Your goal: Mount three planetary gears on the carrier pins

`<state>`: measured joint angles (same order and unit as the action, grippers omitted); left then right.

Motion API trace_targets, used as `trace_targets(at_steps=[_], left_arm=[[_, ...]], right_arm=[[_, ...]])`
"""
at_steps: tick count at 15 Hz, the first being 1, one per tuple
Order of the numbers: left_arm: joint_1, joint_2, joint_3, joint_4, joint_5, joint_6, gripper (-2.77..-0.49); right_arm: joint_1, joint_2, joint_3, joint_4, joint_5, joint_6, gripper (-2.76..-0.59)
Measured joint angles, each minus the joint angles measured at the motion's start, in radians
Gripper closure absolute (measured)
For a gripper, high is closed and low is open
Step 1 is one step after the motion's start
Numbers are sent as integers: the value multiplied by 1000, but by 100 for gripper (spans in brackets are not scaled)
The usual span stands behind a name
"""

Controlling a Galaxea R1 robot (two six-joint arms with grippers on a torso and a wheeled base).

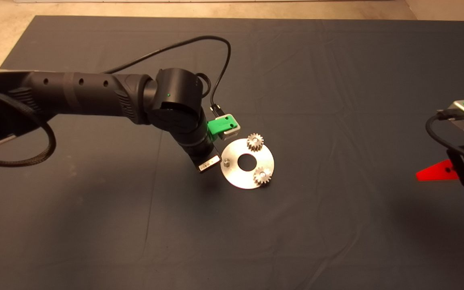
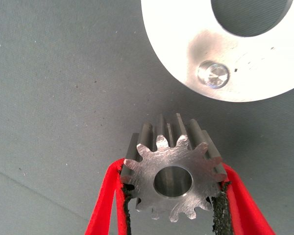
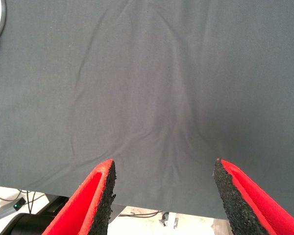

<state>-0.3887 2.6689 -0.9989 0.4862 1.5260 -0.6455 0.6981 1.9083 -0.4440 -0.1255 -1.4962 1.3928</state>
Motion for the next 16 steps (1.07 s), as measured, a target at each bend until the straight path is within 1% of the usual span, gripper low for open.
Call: trace_targets(at_steps=[3, 5, 6, 7, 12, 14, 16], left_arm=[[0, 10, 0, -23, 0, 0, -70], [0, 26, 0, -29, 1, -2, -70], [0, 33, 0, -32, 0, -10, -70], [0, 40, 0, -34, 0, -19, -70], [0, 54, 0, -35, 1, -24, -70], [0, 69, 0, -37, 0, -24, -70], [0, 79, -3, -38, 0, -25, -70]], right_arm=[[0, 0, 0, 0, 0, 0, -147], [0, 0, 0, 0, 1, 0, -147], [0, 0, 0, 0, 1, 0, -147], [0, 0, 0, 0, 0, 0, -147], [0, 0, 0, 0, 1, 0, -147], [0, 0, 0, 0, 9, 0, -147], [0, 0, 0, 0, 11, 0, -147]])
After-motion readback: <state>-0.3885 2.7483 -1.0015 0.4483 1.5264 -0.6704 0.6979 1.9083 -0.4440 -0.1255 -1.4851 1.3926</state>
